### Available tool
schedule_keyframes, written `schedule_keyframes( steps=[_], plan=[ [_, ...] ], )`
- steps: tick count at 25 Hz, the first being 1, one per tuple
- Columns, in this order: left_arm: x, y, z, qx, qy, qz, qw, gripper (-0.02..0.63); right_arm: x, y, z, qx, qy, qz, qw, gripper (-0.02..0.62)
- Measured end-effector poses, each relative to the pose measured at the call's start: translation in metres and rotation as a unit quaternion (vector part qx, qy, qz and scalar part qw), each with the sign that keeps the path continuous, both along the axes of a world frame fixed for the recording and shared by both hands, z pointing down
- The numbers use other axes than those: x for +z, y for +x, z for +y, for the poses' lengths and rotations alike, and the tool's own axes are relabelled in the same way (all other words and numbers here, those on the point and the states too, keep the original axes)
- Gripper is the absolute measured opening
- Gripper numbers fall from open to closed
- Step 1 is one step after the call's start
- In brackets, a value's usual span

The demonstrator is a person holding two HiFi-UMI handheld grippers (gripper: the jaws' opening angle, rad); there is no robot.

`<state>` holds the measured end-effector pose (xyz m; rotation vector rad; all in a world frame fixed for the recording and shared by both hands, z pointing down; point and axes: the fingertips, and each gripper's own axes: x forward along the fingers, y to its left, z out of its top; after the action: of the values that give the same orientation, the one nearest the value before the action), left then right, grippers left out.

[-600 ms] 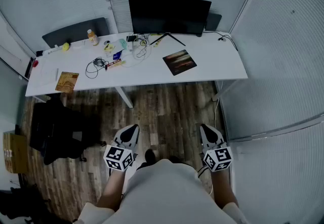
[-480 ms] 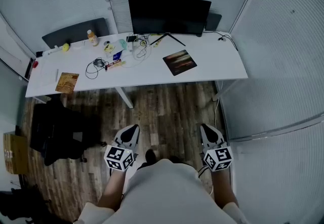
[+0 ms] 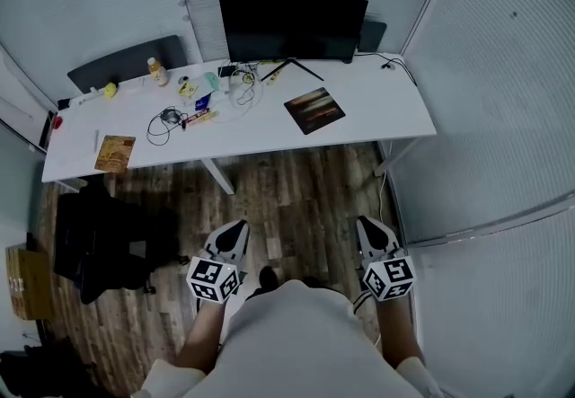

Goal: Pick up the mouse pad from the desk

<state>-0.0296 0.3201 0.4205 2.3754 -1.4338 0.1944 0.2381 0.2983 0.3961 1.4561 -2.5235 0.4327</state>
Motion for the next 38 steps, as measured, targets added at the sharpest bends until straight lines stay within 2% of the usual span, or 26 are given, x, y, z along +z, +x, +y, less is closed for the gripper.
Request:
schedule_keyframes(
  steps=[22, 38],
  plan=[
    [0.018, -0.039, -0.015, 0.051, -0.007, 0.014, 0.9986, 0.018, 0.021, -0.043, 0.012, 0.043, -0.03, 0.022, 0.998, 0.038],
    [0.027, -0.048, -0.042, 0.045, -0.018, 0.015, 0.9987, 0.018, 0.03, -0.051, -0.015, 0.039, -0.044, 0.027, 0.998, 0.038]
  ],
)
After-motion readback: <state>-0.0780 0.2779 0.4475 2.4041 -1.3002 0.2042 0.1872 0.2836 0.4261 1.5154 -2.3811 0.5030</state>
